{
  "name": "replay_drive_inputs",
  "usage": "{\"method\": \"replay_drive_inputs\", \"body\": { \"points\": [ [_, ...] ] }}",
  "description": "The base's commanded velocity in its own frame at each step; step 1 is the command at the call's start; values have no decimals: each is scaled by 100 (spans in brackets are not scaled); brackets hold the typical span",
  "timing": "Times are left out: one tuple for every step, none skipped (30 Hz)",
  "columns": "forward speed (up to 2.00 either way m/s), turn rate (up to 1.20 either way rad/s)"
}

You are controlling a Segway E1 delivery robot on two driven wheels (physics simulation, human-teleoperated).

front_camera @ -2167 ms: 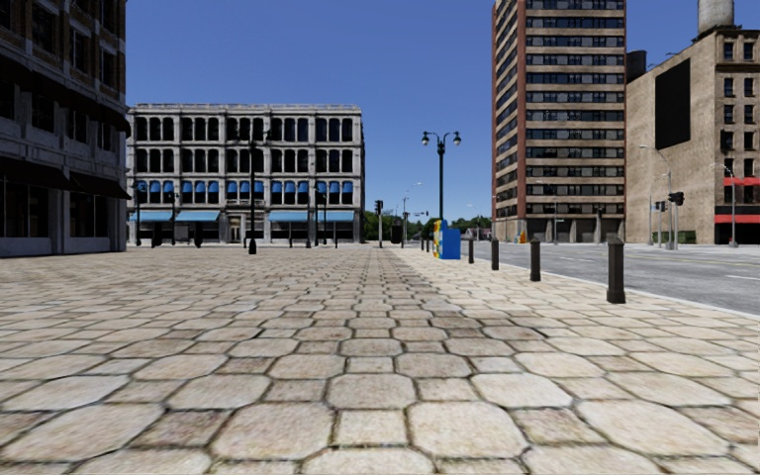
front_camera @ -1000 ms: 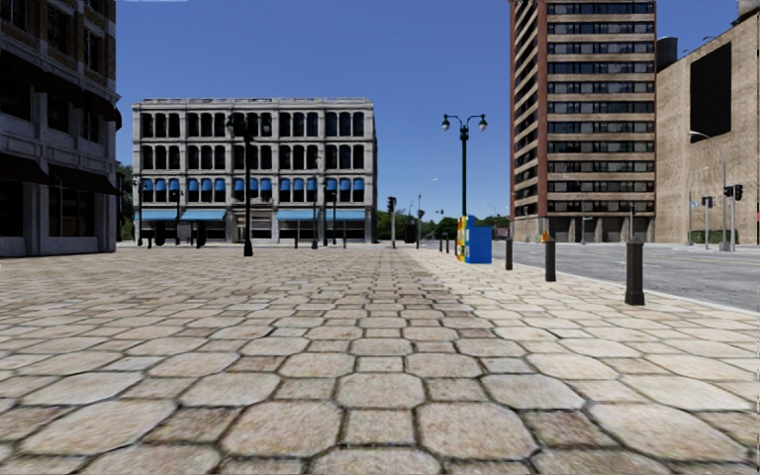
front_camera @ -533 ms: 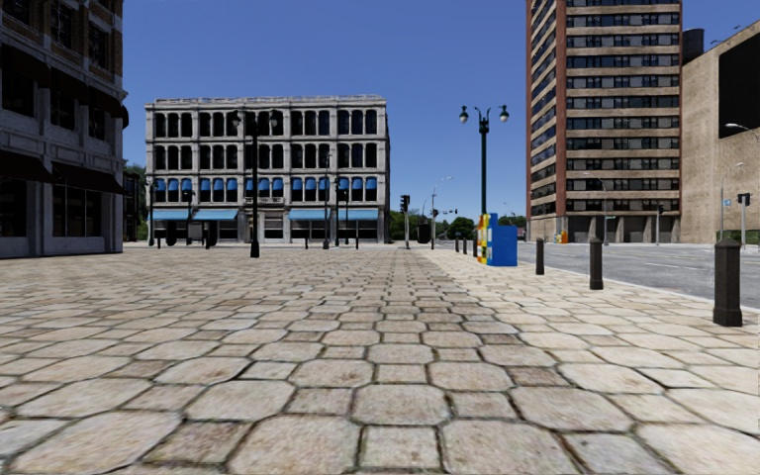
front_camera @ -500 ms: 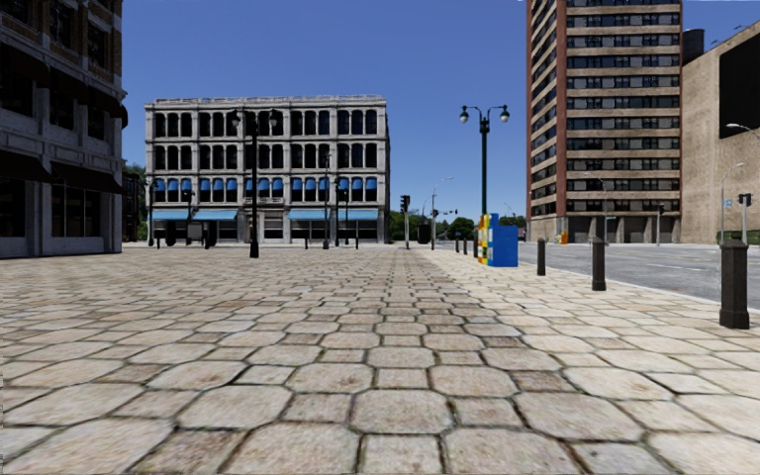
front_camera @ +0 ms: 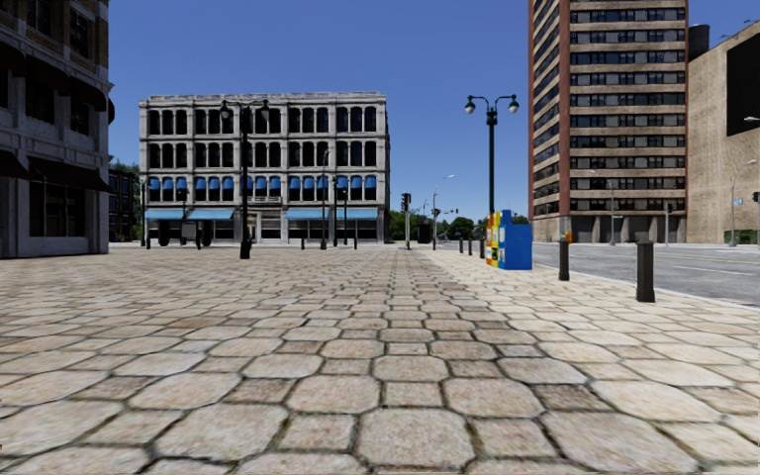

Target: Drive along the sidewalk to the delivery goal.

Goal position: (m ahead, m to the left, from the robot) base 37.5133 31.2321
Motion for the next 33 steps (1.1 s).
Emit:
{"method": "replay_drive_inputs", "body": {
  "points": [
    [200,0],
    [200,0],
    [200,0],
    [200,0],
    [200,0],
    [200,0],
    [200,0],
    [200,0],
    [200,0],
    [200,0],
    [200,0],
    [200,0],
    [200,0],
    [200,0],
    [200,0],
    [200,0],
    [200,0],
    [200,0],
    [200,0],
    [200,0],
    [200,0],
    [200,0],
    [200,0],
    [200,0],
    [200,0],
    [200,0],
    [200,0],
    [200,0],
    [200,0],
    [200,0],
    [200,0],
    [200,0],
    [200,0]
  ]
}}
